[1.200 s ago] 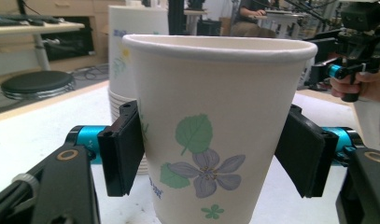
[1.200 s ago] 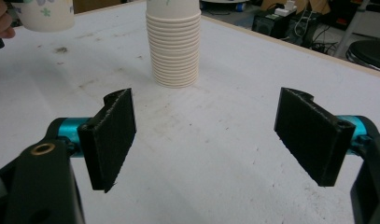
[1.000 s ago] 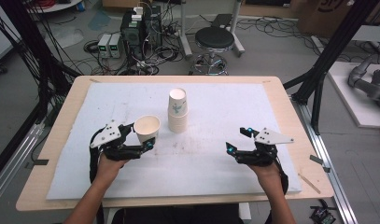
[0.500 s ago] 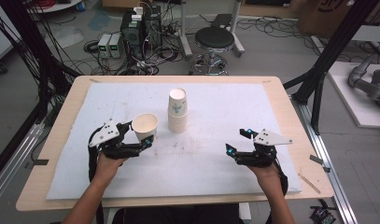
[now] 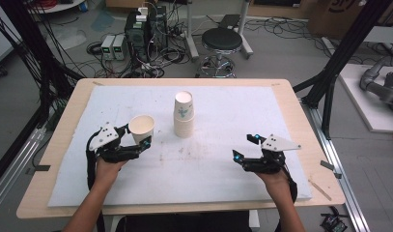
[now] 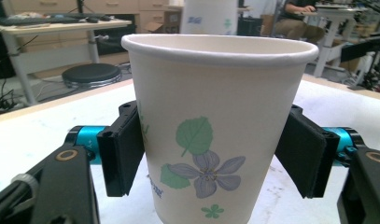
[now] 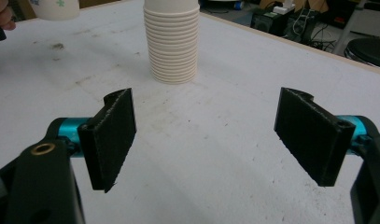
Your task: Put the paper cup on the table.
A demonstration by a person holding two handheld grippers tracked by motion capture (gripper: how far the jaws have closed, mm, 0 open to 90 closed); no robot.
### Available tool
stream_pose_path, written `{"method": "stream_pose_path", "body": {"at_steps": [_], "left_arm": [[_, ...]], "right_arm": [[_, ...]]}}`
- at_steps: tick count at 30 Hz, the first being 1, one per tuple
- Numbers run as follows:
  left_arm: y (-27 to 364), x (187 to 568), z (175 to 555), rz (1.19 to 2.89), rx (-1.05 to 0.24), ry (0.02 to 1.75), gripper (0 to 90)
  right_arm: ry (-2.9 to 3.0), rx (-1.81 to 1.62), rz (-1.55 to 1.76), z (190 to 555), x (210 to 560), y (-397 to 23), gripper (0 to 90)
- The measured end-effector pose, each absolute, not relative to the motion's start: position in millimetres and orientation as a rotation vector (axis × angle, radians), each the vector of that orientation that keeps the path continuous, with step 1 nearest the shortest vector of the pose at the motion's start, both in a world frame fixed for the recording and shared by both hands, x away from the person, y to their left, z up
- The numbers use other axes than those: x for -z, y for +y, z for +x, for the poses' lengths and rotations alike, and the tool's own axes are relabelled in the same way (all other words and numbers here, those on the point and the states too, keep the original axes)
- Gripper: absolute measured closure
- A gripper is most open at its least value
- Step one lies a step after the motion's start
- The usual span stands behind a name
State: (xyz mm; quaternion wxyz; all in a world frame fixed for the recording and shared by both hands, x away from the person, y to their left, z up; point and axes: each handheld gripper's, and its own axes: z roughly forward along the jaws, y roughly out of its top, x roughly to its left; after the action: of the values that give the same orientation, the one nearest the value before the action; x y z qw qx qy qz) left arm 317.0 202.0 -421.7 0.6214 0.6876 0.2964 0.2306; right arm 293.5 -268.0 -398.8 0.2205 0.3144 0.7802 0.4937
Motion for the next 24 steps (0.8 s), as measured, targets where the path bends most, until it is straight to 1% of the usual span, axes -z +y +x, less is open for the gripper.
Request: {"method": "stream_pose_path", "body": {"at_steps": [6, 10, 16, 19, 21, 24], "left_arm": [[210.8, 430.8, 326.1, 1.590, -0.554, 0.779, 29.2], [212.8, 432.5, 332.5, 1.586, -0.565, 0.813, 29.3], [219.0, 439.4, 358.4, 1.623, -0.567, 0.899, 29.9], [220.9, 444.1, 364.1, 1.624, -0.567, 0.924, 30.1], [222.3, 450.0, 368.8, 1.633, -0.554, 0.976, 29.9], [224.0, 455.2, 372.1, 1.662, -0.570, 1.038, 29.8]], "right_arm": [[2.174, -1.362, 0.864, 293.2, 401.1, -267.7, 21.1], [2.169, -1.366, 0.862, 293.9, 401.0, -268.7, 21.1], [2.166, -1.366, 0.859, 294.1, 399.5, -269.1, 21.1], [2.173, -1.367, 0.862, 294.6, 399.8, -268.1, 21.1], [2.176, -1.362, 0.862, 294.7, 400.1, -267.6, 21.1], [2.173, -1.363, 0.862, 293.9, 399.5, -268.5, 21.1]]}}
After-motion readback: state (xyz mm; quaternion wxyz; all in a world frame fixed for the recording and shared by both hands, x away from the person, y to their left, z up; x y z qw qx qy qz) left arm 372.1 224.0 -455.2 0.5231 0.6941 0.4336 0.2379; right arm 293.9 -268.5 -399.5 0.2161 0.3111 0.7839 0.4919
